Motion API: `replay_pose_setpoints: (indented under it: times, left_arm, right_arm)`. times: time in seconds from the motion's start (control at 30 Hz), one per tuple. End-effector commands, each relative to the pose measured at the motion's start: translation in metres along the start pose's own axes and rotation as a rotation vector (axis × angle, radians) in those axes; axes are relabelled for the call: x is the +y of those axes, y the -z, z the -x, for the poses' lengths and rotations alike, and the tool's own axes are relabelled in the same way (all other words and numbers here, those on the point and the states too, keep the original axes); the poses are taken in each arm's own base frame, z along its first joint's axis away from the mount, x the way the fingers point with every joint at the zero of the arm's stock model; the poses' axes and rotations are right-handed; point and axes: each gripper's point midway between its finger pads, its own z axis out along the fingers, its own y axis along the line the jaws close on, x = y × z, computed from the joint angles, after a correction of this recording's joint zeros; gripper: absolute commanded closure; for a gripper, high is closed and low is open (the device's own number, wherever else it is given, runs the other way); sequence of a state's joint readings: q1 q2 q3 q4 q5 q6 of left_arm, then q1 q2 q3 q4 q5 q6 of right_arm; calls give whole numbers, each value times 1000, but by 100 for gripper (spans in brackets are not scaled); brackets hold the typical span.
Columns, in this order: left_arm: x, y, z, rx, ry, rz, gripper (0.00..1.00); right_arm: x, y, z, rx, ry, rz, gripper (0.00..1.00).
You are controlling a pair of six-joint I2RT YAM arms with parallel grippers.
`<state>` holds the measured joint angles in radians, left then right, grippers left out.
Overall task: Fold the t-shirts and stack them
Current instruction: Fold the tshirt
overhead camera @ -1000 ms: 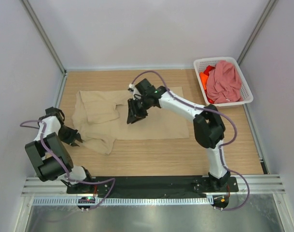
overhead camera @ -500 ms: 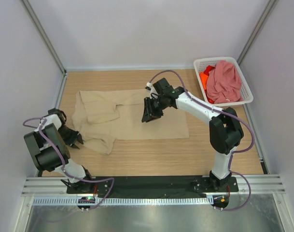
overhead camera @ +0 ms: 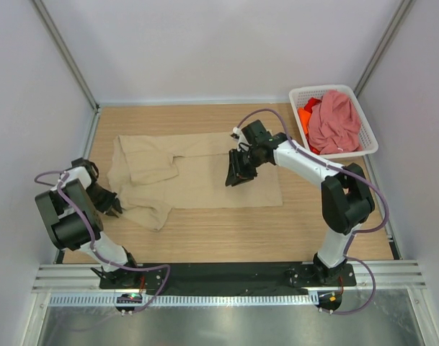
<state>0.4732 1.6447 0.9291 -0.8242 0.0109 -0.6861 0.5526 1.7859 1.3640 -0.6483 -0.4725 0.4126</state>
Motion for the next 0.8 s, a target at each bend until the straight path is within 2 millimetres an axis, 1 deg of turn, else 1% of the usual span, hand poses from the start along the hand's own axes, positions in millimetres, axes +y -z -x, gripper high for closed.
replay_pose_setpoints:
  times: [0.0, 0.03, 0.1, 0.3, 0.33, 0.37, 0.47, 0.57, 0.6, 0.67, 0.7, 0.77]
  left_arm:
    - [-7, 7, 22, -105, -38, -11, 78]
    - [-6, 10, 23, -114, -39, -12, 78]
    - [-4, 10, 19, -99, -34, -4, 80]
    - [2, 1, 17, -88, -23, 32, 92]
    - [3, 0, 17, -89, -21, 35, 94]
    - [3, 0, 15, -84, -18, 33, 100]
    - [3, 3, 14, -88, -10, 28, 100]
    - [8, 16, 8, -97, 5, 26, 100]
    - [9, 25, 5, -118, 14, 9, 100]
    - [18, 34, -6, -116, 52, 21, 100]
    - [13, 46, -7, -166, 35, -7, 100]
    - [12, 59, -11, -185, 65, -21, 100]
  right_arm:
    - [5, 15, 6, -46, 44, 3, 66]
    - [4, 15, 6, -46, 41, 2, 66]
    - [4, 15, 6, -46, 43, 2, 66]
    - [6, 16, 8, -55, 41, 11, 66]
    - [5, 16, 8, -52, 39, 5, 66]
    - [2, 16, 6, -47, 30, -2, 66]
    - [-7, 18, 4, -42, 7, -29, 66]
    - [-17, 19, -2, -29, -4, -51, 66]
    - [-21, 20, -2, -26, -11, -60, 66]
    - [-27, 21, -4, -19, -13, -80, 66]
    - [-30, 22, -5, -12, -17, -87, 66]
    - [-32, 24, -3, -12, -15, -88, 66]
